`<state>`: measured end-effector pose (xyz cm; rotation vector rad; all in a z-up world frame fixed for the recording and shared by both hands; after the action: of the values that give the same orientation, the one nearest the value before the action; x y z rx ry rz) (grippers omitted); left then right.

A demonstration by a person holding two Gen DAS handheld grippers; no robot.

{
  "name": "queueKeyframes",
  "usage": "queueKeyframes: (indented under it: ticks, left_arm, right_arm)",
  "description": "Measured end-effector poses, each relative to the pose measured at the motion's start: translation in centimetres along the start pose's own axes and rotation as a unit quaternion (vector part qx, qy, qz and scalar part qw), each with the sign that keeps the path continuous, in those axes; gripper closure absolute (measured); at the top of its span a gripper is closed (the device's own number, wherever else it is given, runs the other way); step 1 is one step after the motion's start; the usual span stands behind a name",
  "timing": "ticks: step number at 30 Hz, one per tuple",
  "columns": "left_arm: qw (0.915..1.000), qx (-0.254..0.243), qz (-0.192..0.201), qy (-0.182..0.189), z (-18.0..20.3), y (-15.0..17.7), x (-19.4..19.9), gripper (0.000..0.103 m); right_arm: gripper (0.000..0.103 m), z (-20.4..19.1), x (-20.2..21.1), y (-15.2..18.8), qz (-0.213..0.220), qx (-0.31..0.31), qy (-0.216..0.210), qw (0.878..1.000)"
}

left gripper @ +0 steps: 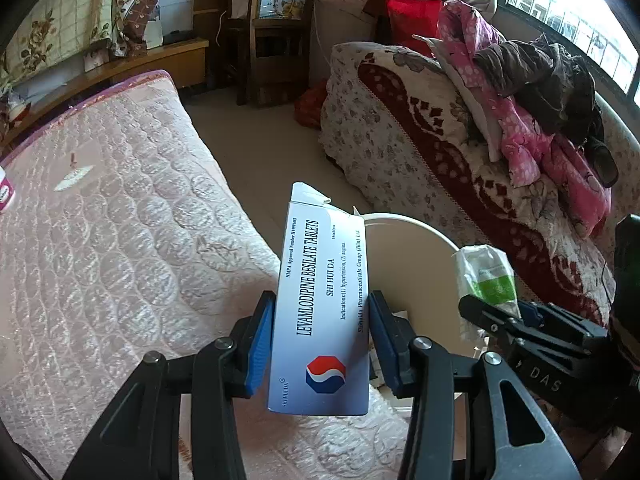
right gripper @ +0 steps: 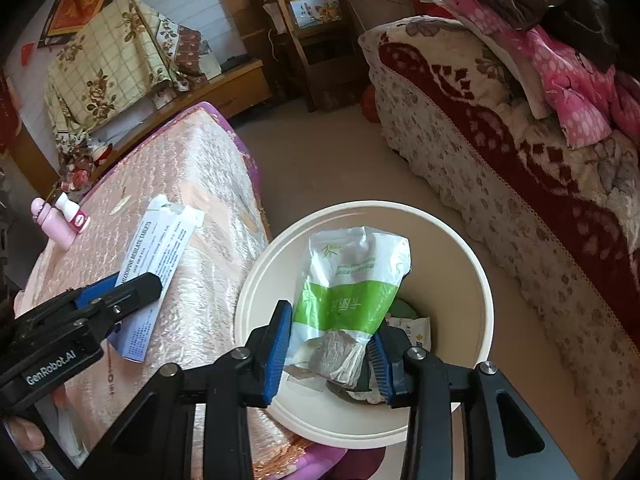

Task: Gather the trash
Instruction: 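Carry the medicine box and green-striped wrapper over the white bucket, then open both tools above the bucket to drop the box and wrapper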

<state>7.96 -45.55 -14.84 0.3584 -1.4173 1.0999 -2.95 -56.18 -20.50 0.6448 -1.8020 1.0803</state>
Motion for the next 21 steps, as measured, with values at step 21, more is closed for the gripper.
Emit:
queueKeyframes:
  ticks: [21]
  left_arm:
    - [0.9996, 0.010, 0.020, 0.019, -0.4, 0.8, 1.2, 0.030]
  right_arm:
    - [0.034, 0.6, -0.1, 0.4, -0.003, -0.036, 0.003, 0.999]
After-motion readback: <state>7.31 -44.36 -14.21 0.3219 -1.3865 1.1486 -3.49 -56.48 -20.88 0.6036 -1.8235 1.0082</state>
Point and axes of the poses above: each gripper's, at about its wrist camera, not at the fingertips, and x roughly against the way its jaws point, z to its right, y to its underside, the point moved 5 cm from there along -x, roughly the way its jaws point, and after that the axes turned 12 degrees about -z, right-handed, at the moved point
